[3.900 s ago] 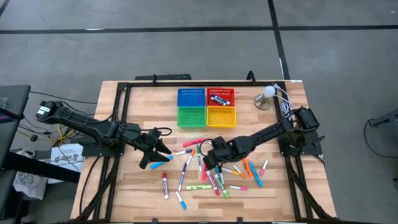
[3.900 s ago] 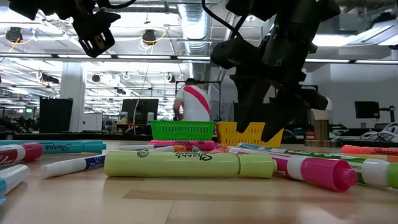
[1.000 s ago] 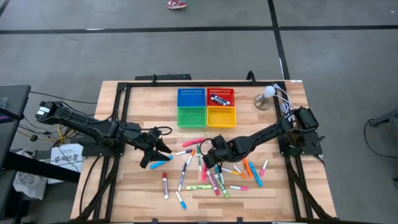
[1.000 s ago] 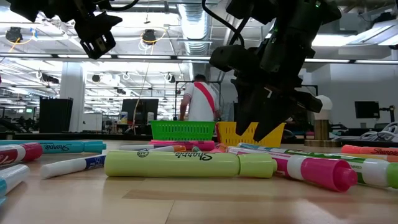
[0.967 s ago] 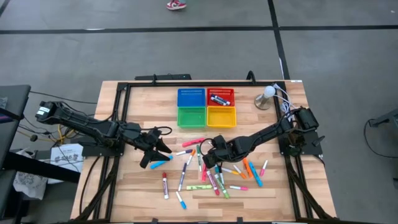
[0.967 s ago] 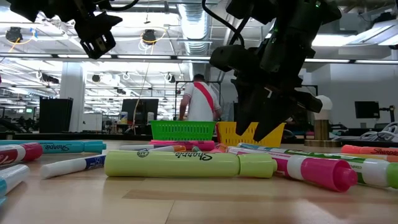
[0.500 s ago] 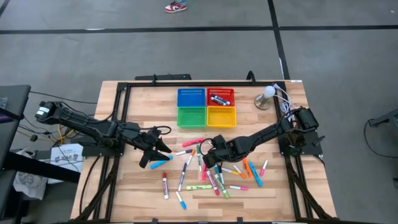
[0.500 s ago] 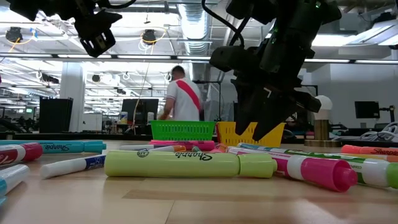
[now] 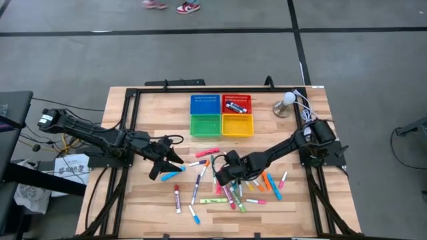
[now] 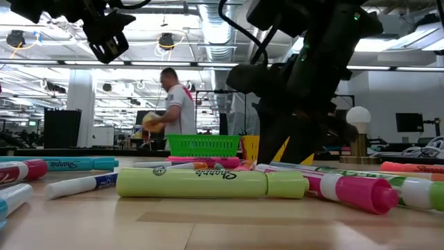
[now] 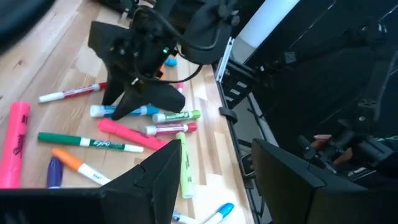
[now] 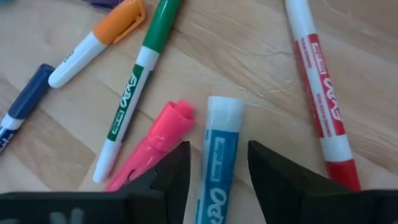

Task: Pick & Place Markers
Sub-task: Put the light blue thick dry erase marker into the red bin

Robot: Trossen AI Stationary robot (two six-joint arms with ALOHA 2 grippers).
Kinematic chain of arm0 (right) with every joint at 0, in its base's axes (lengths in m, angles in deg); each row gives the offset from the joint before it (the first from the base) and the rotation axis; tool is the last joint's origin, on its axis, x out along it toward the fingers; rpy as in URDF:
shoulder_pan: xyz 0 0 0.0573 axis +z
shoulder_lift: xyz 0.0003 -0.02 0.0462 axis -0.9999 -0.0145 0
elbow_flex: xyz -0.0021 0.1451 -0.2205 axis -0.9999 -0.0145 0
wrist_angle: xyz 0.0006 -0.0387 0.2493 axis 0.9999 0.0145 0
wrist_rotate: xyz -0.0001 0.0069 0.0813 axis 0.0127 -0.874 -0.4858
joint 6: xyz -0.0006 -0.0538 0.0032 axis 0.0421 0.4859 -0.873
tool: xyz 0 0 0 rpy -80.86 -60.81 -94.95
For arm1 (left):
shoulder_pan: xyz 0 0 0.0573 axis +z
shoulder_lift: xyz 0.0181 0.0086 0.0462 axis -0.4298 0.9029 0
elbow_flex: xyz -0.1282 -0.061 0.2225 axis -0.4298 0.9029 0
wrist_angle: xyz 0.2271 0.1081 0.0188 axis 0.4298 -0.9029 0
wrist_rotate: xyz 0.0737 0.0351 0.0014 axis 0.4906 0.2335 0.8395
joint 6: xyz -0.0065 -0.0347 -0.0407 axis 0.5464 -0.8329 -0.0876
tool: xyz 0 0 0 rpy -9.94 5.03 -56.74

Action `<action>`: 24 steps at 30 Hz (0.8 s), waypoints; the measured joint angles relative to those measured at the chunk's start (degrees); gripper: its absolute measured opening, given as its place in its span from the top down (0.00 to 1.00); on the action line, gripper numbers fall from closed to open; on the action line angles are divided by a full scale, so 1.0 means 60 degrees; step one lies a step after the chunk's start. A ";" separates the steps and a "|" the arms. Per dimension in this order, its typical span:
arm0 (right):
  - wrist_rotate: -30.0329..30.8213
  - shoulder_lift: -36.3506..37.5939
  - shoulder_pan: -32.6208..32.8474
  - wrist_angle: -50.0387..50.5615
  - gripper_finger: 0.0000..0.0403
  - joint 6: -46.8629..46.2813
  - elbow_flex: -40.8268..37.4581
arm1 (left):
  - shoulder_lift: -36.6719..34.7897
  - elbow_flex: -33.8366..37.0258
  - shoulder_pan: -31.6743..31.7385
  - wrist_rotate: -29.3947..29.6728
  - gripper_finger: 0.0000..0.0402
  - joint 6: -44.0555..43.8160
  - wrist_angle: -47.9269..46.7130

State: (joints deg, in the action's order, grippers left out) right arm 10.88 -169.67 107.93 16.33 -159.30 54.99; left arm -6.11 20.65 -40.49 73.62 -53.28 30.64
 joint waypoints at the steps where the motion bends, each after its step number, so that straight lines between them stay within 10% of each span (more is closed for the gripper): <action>1: 0.0029 -0.0005 0.0018 0.0051 0.64 -0.0098 0.0004 | -0.0023 0.0003 0.0006 0.0019 0.52 0.0000 -0.0079; 24: -0.0185 0.0501 -0.0339 0.0658 0.82 -0.0021 0.0409 | -0.0031 0.0004 0.0006 0.0102 0.52 0.0066 -0.0161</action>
State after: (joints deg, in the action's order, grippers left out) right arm 9.77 -166.67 105.89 20.27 -159.43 57.44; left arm -6.30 20.67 -40.46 74.23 -52.89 29.68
